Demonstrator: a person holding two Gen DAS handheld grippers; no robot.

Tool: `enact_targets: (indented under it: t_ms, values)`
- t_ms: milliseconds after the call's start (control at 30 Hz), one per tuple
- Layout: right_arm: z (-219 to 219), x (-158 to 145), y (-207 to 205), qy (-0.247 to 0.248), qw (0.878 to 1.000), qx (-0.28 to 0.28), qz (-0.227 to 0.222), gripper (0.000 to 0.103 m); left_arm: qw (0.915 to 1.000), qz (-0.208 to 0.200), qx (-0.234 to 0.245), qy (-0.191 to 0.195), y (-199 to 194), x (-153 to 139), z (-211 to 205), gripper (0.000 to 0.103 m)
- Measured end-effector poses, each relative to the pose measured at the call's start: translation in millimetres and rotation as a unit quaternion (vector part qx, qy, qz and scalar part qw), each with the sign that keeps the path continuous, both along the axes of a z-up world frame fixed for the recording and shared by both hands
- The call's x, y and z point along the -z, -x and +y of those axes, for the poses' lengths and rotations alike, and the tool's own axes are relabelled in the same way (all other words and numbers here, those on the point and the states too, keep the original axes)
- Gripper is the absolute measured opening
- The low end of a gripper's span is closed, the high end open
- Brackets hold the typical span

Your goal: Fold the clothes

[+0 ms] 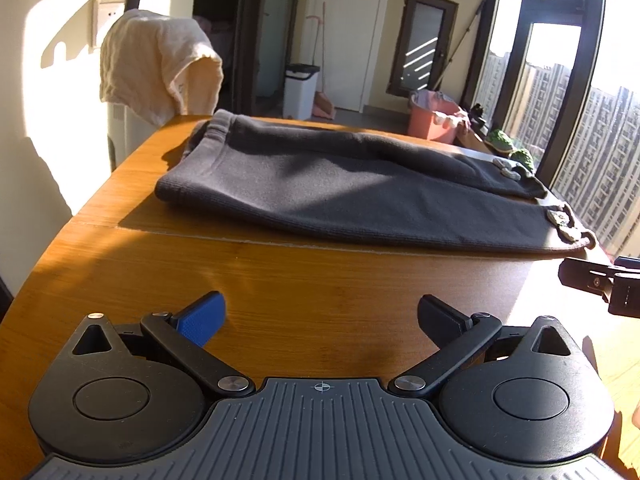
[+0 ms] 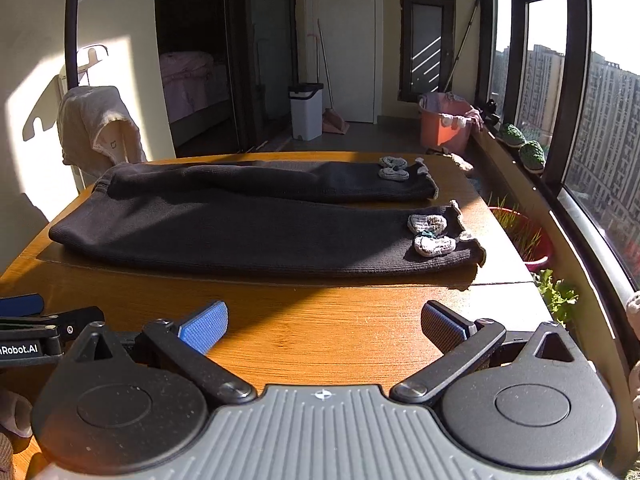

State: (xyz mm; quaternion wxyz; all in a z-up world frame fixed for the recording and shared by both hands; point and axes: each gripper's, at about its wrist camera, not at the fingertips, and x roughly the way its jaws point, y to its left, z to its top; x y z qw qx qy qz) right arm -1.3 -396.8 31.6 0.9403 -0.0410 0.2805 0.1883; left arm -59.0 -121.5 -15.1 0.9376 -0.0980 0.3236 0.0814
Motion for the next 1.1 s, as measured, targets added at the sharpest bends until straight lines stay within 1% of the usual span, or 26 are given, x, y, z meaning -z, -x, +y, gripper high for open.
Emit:
enact_targets:
  t_ms: [33,100,133,167,200,233,267,300,333,433,467,533,567,633,733,833,867,900,933,1000,1033,1100]
  values:
    - [-1.4,-6.9,-2.0,-0.008,1.000,-0.009,-0.018,0.103,0.9999,0.003,0.012,0.005,-1.7,-2.1,0.3,0.103]
    - [-1.5,-13.2,-19.8,-0.023,0.999,-0.017,-0.024,0.103,0.9993,0.010,0.026,0.024,-7.4,-11.8,2.7,0.103]
    - [-1.5,-16.3,-28.7,-0.030,0.999,-0.021,-0.027,0.102,0.9988,0.001,0.035,0.035,-13.2,-23.8,5.2,0.103]
    - [-1.6,-19.5,-37.6,-0.037,0.999,-0.024,-0.029,0.089,0.9985,-0.008,0.037,0.039,-18.8,-33.7,7.3,0.103]
    - [-1.2,-20.2,-48.1,-0.044,0.998,-0.028,-0.023,0.053,0.9980,-0.022,0.039,0.045,-29.4,-48.0,10.6,0.103]
    - [-0.2,-15.9,-61.9,-0.052,0.998,-0.030,0.001,0.039,0.9972,-0.032,0.044,0.052,-39.0,-57.1,13.7,0.103]
    - [0.9,-11.6,-75.7,-0.060,0.997,-0.032,0.026,0.035,0.9966,-0.037,0.049,0.056,-48.2,-61.6,16.6,0.103]
    - [1.7,-6.7,-87.7,-0.066,0.996,-0.032,0.046,0.035,0.9967,-0.034,0.052,0.052,-62.4,-63.0,19.0,0.103]
    - [2.0,0.2,-95.6,-0.065,0.996,-0.028,0.054,0.035,0.9970,-0.030,0.054,0.047,-76.1,-63.5,21.2,0.103]
    - [-7.5,23.8,-112.0,-0.063,0.995,-0.017,0.082,0.034,0.9984,0.014,0.048,0.027,-104.7,-46.1,24.7,0.103]
    - [-14.6,28.4,-111.1,-0.075,0.993,-0.024,0.082,0.035,0.9981,0.029,0.047,0.029,-108.9,-38.1,26.0,0.103]
    - [-25.0,33.7,-105.6,-0.086,0.992,-0.037,0.079,0.035,0.9954,0.069,0.041,0.053,-111.8,-16.1,31.3,0.103]
    - [-29.3,34.3,-102.2,-0.089,0.992,-0.040,0.081,0.034,0.9947,0.073,0.041,0.060,-107.9,-8.7,34.2,0.103]
    - [-38.2,35.4,-92.5,-0.093,0.991,-0.045,0.082,0.034,0.9972,0.046,0.053,0.025,-87.9,-3.0,23.9,0.103]
    - [-52.4,37.4,-75.5,-0.099,0.991,-0.049,0.080,0.035,0.9956,0.055,0.076,-0.001,-67.3,-0.2,7.6,0.103]
    - [-59.0,37.3,-58.7,-0.080,0.993,-0.047,0.070,0.035,0.9919,0.068,0.107,-0.007,-49.1,-2.2,-2.4,0.103]
    - [-60.0,36.0,-52.5,-0.072,0.994,-0.048,0.070,0.039,0.9906,0.072,0.116,-0.008,-45.0,-3.0,-4.1,0.103]
    - [-60.8,34.6,-46.8,-0.065,0.994,-0.051,0.071,0.044,0.9891,0.077,0.126,-0.008,-40.9,-3.9,-5.2,0.103]
    - [-61.4,32.6,-42.3,-0.061,0.994,-0.056,0.075,0.047,0.9878,0.081,0.133,0.001,-37.5,-6.2,-3.1,0.103]
    - [-64.2,26.2,-39.8,-0.061,0.993,-0.059,0.082,0.048,0.9884,0.074,0.128,0.037,-38.6,-15.9,11.2,0.103]
    - [-65.7,21.4,-42.4,-0.063,0.993,-0.055,0.079,0.048,0.9914,0.058,0.109,0.044,-44.4,-23.8,24.3,0.103]
    - [-67.9,8.3,-59.6,-0.064,0.996,-0.034,0.055,0.048,0.9955,0.027,0.070,0.057,-57.0,-38.9,51.0,0.103]
